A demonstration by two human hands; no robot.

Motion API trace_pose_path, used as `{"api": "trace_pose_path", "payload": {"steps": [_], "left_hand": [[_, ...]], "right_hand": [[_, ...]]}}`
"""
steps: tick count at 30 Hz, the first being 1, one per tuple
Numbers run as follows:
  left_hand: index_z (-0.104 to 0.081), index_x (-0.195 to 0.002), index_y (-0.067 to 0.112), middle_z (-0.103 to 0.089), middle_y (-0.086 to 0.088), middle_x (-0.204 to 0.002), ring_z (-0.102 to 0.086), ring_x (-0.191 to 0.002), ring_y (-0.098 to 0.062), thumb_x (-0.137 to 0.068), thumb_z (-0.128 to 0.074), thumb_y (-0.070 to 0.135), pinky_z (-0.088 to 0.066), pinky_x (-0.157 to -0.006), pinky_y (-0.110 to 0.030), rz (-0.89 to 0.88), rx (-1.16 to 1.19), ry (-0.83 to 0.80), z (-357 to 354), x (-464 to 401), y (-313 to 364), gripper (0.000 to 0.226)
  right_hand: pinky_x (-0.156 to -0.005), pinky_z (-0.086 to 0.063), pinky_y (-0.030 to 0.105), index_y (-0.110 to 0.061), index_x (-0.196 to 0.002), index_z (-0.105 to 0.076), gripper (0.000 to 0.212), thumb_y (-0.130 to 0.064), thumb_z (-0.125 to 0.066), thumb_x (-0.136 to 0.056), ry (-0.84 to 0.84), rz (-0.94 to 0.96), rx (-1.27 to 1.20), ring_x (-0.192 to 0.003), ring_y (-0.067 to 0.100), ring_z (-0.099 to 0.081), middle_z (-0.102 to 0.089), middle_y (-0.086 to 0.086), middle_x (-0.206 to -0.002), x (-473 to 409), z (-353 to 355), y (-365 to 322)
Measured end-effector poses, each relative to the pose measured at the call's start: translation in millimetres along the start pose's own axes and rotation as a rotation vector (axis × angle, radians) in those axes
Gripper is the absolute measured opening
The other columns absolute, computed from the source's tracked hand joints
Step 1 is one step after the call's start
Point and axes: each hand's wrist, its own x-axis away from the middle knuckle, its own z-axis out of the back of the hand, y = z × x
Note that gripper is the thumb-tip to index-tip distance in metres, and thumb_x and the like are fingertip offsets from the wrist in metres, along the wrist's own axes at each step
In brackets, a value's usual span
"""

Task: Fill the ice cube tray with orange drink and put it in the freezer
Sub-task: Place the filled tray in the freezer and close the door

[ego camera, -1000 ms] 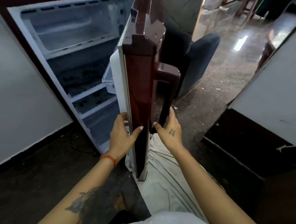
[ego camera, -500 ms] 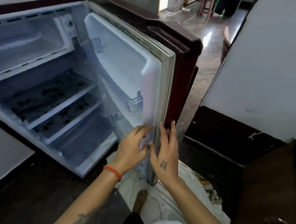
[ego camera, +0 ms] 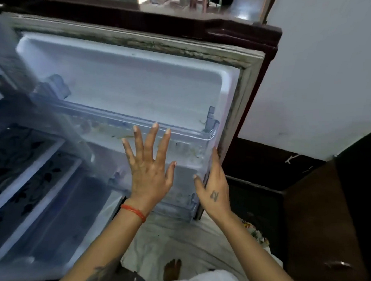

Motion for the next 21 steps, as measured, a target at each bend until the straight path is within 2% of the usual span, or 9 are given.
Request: {"api": "trace_pose_path", "payload": {"steps": [2,5,7,10,13,15,19,21], "left_hand": [[-0.003,-0.151,0.025,-0.013,-0.007,-0.153,0.012,-0.145,-0.032,-0.081,-0.061,0.032,0.010,-0.112,-0.061,-0.036,-0.025,-0.009,-6,-19,0,0.091],[-0.018,-0.148,0.017,-0.022,-0.008,-0.143,-0.008,-0.145,-0.033,-0.076,-0.068,0.027,0.011,-0.111,-0.059,-0.078,-0.043,0.000,-18,-56,1,0.088],[-0.027,-0.146,0.016,-0.021,-0.010,-0.144,-0.014,-0.143,-0.032,-0.073,-0.072,0.026,0.011,-0.112,-0.056,-0.094,-0.066,0.003,-30,-78,2,0.086],[-0.024,-0.148,0.015,-0.016,-0.012,-0.153,-0.011,-0.143,-0.032,-0.072,-0.074,0.028,0.011,-0.113,-0.054,-0.078,-0.112,-0.042,-51,-101,8,0.092],[-0.023,-0.148,0.014,-0.026,-0.015,-0.153,-0.011,-0.143,-0.033,-0.072,-0.074,0.030,0.011,-0.113,-0.053,-0.049,-0.151,-0.074,-67,-121,16,0.093],[-0.025,-0.148,0.013,-0.031,-0.017,-0.151,-0.013,-0.142,-0.033,-0.072,-0.074,0.031,0.011,-0.113,-0.052,-0.029,-0.154,-0.076,-75,-136,19,0.092],[-0.024,-0.148,0.012,-0.031,-0.017,-0.151,-0.015,-0.142,-0.033,-0.072,-0.074,0.028,0.009,-0.114,-0.051,-0.016,-0.174,-0.109,-90,-160,16,0.093],[-0.021,-0.149,0.012,-0.029,-0.016,-0.152,-0.016,-0.143,-0.034,-0.072,-0.074,0.026,0.007,-0.115,-0.051,-0.008,-0.191,-0.144,-96,-169,14,0.095]], "right_hand": [[-0.113,-0.034,0.042,-0.019,-0.149,-0.011,0.081,-0.023,-0.056,-0.082,-0.009,-0.042,-0.020,-0.140,0.017,-0.031,-0.028,0.004,-0.153,-28,0,7],[-0.108,-0.039,0.044,-0.020,-0.149,-0.012,0.084,-0.026,-0.060,-0.081,-0.034,-0.101,0.018,-0.136,0.021,-0.037,-0.034,0.005,-0.151,-70,7,13],[-0.108,-0.040,0.043,-0.020,-0.149,-0.011,0.085,-0.022,-0.063,-0.081,-0.064,-0.131,0.016,-0.134,0.022,-0.040,-0.036,0.006,-0.149,-96,13,15],[-0.105,-0.042,0.041,-0.019,-0.149,-0.014,0.086,-0.019,-0.065,-0.079,-0.093,-0.113,-0.024,-0.129,0.021,-0.045,-0.042,0.006,-0.145,-136,20,19],[-0.106,-0.041,0.041,-0.017,-0.149,-0.013,0.091,-0.026,-0.064,-0.074,-0.140,-0.106,-0.030,-0.131,0.022,-0.043,-0.039,0.007,-0.147,-174,23,28],[-0.106,-0.041,0.041,-0.018,-0.149,-0.010,0.092,-0.023,-0.064,-0.075,-0.189,-0.117,-0.025,-0.131,0.023,-0.043,-0.039,0.008,-0.147,-198,25,34],[-0.100,-0.046,0.045,-0.023,-0.148,-0.012,0.092,-0.033,-0.058,-0.069,-0.228,-0.133,0.007,-0.125,0.026,-0.050,-0.045,0.009,-0.143,-244,20,42],[-0.096,-0.049,0.045,-0.024,-0.147,-0.013,0.089,-0.031,-0.057,-0.070,-0.228,-0.133,0.029,-0.119,0.029,-0.054,-0.049,0.010,-0.139,-261,16,43]]}}
